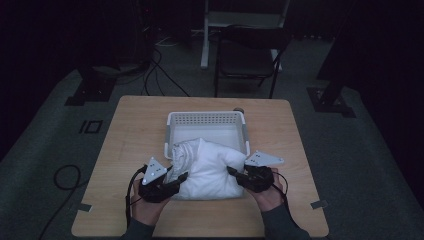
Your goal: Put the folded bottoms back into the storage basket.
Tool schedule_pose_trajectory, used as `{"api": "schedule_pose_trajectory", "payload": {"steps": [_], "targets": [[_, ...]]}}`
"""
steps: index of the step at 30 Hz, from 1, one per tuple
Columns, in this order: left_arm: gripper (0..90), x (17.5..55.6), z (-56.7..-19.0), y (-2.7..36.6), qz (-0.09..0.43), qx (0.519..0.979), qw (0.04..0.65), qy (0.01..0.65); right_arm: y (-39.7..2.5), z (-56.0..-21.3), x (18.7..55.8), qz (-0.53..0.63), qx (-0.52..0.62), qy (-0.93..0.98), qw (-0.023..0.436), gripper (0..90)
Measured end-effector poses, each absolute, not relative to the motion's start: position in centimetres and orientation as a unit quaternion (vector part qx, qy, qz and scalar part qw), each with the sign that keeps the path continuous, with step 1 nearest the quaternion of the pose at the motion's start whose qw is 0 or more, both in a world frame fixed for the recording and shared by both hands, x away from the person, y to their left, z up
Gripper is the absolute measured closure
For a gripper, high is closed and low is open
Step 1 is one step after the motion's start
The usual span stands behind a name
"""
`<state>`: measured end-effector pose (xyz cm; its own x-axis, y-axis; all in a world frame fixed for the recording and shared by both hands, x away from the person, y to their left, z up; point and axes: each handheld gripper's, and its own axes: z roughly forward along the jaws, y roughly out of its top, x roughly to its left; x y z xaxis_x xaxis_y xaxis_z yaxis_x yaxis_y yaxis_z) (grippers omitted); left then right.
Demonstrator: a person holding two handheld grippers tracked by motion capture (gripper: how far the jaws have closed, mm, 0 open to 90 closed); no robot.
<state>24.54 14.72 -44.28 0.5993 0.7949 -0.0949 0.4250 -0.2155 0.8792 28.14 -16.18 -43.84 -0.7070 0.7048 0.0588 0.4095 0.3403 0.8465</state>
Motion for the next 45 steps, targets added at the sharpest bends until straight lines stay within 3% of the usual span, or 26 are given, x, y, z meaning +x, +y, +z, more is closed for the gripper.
{"api": "schedule_pose_trajectory", "payload": {"steps": [45], "targets": [[55.3, 27.3, -41.3, 14.5, 0.209, 0.745, 0.493, 0.397, -16.0, -40.9, 30.3, 0.472, 0.357, 0.782, 0.195, 69.8]]}}
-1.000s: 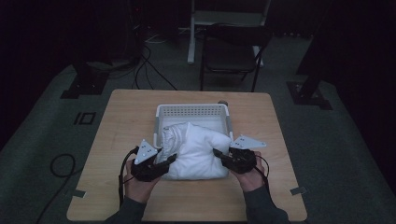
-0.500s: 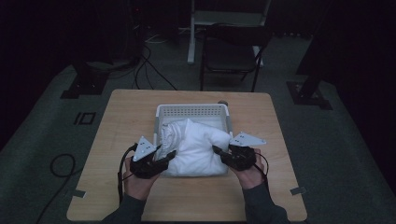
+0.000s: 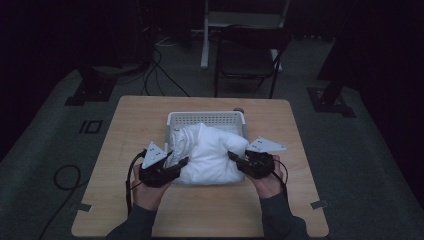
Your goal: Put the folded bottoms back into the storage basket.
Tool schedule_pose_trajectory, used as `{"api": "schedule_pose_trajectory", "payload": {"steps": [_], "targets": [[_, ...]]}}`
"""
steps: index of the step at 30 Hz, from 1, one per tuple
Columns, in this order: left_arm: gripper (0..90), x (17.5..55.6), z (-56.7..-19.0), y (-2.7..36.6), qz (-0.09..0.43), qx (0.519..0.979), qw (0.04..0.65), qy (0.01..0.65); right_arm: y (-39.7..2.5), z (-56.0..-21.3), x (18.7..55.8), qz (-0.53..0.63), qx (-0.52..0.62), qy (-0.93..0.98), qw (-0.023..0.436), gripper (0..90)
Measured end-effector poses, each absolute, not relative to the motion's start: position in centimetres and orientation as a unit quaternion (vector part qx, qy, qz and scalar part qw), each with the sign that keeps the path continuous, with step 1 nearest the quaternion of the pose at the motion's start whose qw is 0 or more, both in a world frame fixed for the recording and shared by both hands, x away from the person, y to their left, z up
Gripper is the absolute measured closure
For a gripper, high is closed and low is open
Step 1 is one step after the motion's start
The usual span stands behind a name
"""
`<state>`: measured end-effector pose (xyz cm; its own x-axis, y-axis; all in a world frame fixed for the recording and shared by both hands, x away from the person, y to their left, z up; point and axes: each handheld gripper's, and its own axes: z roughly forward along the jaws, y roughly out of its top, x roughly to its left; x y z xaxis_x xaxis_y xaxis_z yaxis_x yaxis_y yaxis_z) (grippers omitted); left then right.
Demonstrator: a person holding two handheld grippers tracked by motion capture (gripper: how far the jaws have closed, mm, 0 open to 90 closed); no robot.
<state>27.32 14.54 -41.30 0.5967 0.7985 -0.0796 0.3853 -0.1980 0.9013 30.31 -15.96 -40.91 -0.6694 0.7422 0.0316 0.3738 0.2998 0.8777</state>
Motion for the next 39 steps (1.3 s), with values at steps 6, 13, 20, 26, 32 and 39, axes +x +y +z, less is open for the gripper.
{"api": "schedule_pose_trajectory", "payload": {"steps": [6, 13, 20, 26, 32, 39], "targets": [[55.3, 28.1, -40.8, 14.1, 0.213, 0.744, 0.494, 0.396, -16.3, -40.6, 31.1, 0.476, 0.366, 0.775, 0.198, 69.9], [55.2, 28.6, -40.8, 14.1, 0.214, 0.737, 0.502, 0.399, -16.3, -40.1, 31.8, 0.479, 0.366, 0.772, 0.201, 69.9], [55.3, 29.2, -40.7, 14.3, 0.219, 0.732, 0.507, 0.399, -16.1, -39.6, 32.5, 0.48, 0.364, 0.771, 0.205, 69.9], [55.3, 30.0, -40.5, 14.3, 0.22, 0.731, 0.509, 0.397, -16.1, -39.3, 33.0, 0.481, 0.363, 0.771, 0.206, 70.0], [55.2, 30.7, -40.4, 14.1, 0.22, 0.734, 0.509, 0.393, -16.2, -39.1, 33.5, 0.479, 0.367, 0.769, 0.21, 70.0], [55.2, 31.4, -40.4, 14.1, 0.22, 0.733, 0.511, 0.391, -16.3, -38.9, 33.9, 0.477, 0.37, 0.768, 0.216, 70.0]]}}
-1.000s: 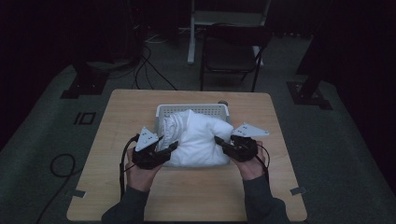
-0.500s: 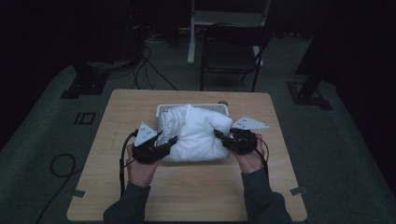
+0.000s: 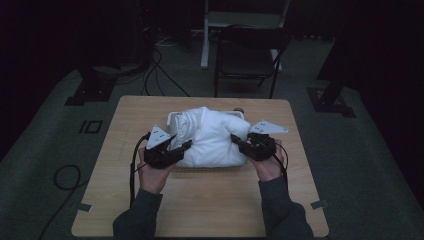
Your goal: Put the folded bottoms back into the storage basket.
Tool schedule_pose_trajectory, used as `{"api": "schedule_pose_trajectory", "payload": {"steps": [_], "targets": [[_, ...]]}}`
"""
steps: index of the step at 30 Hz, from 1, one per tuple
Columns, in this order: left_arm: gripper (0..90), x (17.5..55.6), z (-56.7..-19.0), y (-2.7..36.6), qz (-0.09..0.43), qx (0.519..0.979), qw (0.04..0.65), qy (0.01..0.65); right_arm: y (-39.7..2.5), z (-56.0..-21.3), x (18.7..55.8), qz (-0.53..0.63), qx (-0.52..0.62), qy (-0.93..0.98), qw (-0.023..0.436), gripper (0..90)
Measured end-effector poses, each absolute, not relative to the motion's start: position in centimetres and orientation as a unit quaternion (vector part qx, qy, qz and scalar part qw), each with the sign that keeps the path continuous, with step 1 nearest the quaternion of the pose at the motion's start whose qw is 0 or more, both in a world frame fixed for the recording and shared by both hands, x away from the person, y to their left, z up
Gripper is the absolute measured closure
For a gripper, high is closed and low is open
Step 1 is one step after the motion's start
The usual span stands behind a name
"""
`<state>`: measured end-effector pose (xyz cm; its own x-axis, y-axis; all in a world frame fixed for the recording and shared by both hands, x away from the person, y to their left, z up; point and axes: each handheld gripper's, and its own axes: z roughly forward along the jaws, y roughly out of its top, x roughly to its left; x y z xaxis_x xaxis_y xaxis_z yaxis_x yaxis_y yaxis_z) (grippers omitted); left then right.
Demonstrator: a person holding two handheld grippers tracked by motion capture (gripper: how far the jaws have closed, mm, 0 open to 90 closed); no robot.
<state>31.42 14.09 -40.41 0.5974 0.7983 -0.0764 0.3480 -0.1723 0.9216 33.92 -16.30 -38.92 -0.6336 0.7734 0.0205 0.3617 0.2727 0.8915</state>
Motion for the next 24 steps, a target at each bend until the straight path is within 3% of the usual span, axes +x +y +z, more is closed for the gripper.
{"api": "schedule_pose_trajectory", "payload": {"steps": [24], "targets": [[55.2, 33.8, -40.4, 14.3, 0.225, 0.728, 0.51, 0.399, -15.8, -38.5, 36.2, 0.473, 0.376, 0.765, 0.223, 70.0]]}}
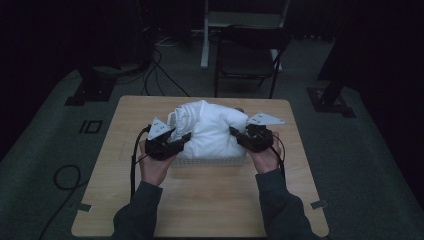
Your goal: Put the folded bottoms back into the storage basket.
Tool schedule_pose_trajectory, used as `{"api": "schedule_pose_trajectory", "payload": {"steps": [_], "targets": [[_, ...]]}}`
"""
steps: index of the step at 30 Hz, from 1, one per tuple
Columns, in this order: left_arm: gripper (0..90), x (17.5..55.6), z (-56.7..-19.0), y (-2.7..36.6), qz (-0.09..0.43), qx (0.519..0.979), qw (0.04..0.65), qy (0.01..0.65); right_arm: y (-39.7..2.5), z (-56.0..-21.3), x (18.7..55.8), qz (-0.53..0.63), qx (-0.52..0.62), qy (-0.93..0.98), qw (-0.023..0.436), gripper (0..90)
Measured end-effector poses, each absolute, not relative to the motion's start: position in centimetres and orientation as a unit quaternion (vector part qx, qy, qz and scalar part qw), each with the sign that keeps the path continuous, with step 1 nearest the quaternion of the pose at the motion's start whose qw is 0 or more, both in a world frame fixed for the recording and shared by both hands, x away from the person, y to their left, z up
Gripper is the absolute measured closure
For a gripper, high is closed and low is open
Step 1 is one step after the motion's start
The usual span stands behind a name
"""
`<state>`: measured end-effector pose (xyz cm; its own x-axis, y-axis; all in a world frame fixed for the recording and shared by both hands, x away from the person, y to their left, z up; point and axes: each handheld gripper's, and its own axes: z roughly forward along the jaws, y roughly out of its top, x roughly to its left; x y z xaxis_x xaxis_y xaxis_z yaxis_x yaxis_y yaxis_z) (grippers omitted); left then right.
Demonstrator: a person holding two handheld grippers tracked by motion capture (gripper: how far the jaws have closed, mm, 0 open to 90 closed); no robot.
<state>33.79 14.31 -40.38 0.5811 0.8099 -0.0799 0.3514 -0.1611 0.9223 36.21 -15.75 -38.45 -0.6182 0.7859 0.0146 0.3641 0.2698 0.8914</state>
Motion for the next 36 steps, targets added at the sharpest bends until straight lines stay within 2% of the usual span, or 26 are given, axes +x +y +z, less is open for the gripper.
{"api": "schedule_pose_trajectory", "payload": {"steps": [36], "targets": [[55.4, 37.7, -43.2, 14.1, 0.222, 0.729, 0.484, 0.431, -14.8, -40.8, 40.1, 0.454, 0.405, 0.764, 0.213, 70.2]]}}
